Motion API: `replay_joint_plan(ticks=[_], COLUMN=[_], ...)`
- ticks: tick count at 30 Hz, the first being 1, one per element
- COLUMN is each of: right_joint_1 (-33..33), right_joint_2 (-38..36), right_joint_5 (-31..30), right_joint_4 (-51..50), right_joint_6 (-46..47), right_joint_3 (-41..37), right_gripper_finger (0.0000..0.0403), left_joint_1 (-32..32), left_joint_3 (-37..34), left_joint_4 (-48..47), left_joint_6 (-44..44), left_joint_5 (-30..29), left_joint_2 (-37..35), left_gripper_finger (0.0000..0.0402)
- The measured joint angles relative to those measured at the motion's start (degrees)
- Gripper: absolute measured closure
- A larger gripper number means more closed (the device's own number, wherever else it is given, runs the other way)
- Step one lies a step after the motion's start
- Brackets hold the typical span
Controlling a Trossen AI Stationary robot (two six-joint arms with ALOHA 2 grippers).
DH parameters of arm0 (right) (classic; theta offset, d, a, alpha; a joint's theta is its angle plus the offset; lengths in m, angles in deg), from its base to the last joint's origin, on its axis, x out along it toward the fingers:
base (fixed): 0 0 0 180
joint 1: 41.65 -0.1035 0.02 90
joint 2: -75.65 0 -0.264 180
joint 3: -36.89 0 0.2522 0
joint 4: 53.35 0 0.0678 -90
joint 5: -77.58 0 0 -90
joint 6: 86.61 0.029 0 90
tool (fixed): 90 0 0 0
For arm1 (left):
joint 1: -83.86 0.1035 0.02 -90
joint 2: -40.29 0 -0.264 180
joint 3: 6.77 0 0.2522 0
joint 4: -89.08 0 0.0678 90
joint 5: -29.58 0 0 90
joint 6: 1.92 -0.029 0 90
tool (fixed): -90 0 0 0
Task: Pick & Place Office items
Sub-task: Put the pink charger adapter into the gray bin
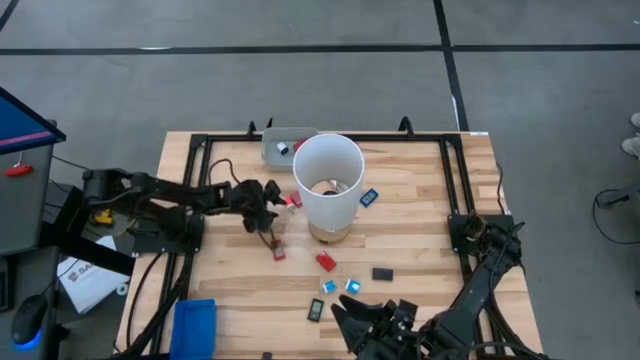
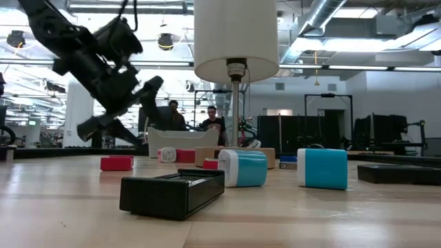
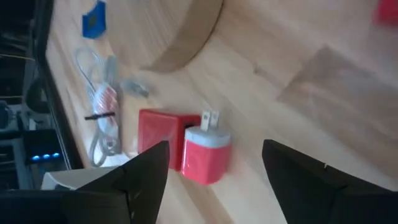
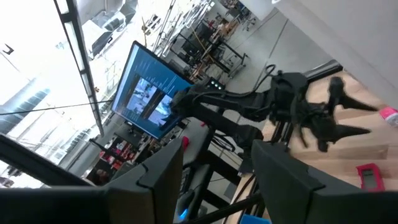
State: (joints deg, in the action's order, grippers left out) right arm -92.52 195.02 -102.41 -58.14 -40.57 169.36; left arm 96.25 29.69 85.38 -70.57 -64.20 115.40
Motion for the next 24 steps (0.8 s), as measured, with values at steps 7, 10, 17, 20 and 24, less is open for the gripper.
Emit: replay_joint_plan(ticks=[7,10,17,20,24], right_joint_1=[0.0,0.0,-0.1,-0.4,-0.7], right_joint_2=[0.0,0.0,0.0,0.0,0.0], right_joint_5=[0.0,0.0,0.0,0.0,0.0], right_joint_4=[0.1,0.2,0.5,0.5,0.5], right_joint_6=[0.6,1.0,1.6,2.0,2.2], right_joint_3=[0.0,0.0,0.0,0.0,0.0], right_gripper_finger=[0.0219,0.0219,0.0219,0.0219,0.0219], left_joint_1=[3.0,3.4,3.5,3.5,3.5], left_joint_3=[-0.1,0.7,4.1,5.2,5.6], left_joint_4=[5.5,6.7,6.8,5.1,4.6], left_joint_6=[-3.1,-3.1,-1.9,0.3,3.4], left_joint_5=[1.5,2.3,2.5,2.5,2.2], left_joint_2=[5.6,7.5,12.1,13.6,14.3], left_gripper_finger=[0.0151,0.0153,0.0164,0.0173,0.0189])
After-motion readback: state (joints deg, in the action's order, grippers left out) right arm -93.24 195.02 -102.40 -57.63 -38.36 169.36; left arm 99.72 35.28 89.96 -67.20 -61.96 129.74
